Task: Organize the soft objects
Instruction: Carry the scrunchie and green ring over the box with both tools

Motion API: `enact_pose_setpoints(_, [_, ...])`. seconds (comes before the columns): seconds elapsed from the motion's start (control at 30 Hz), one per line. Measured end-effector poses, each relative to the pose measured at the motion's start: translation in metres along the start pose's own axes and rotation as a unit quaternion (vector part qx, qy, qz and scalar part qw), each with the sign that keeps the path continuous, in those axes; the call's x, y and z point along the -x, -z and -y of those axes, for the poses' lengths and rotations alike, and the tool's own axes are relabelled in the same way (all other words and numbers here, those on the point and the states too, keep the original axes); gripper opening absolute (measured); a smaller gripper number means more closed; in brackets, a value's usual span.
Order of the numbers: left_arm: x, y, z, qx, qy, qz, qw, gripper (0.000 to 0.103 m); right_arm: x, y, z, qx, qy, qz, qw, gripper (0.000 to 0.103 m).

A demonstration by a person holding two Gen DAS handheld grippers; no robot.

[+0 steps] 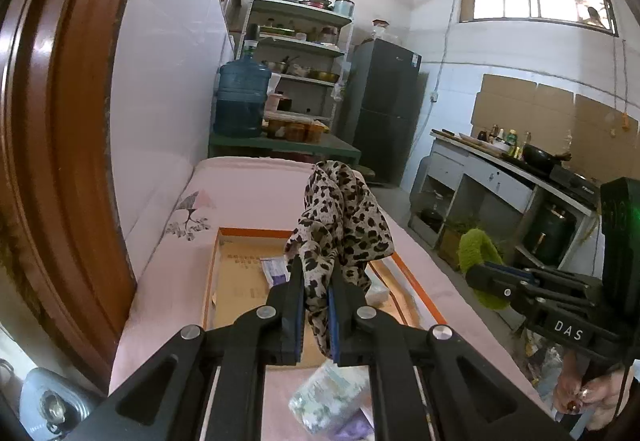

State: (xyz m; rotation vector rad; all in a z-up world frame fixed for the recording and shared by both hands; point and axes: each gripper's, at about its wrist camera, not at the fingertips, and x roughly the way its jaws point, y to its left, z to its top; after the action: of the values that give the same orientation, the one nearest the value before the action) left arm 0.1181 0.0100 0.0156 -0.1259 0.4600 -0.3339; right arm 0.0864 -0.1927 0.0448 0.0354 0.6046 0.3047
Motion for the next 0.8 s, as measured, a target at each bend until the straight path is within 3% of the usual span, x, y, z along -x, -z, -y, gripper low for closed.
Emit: enact_pose_setpoints(0.8, [-0.066, -0.008, -0.031, 0.039, -0.018, -0.039, 0.9983, 0.009, -0.072, -0.021, 0.019, -0.02, -0.024, -0.043, 0.999, 0.013])
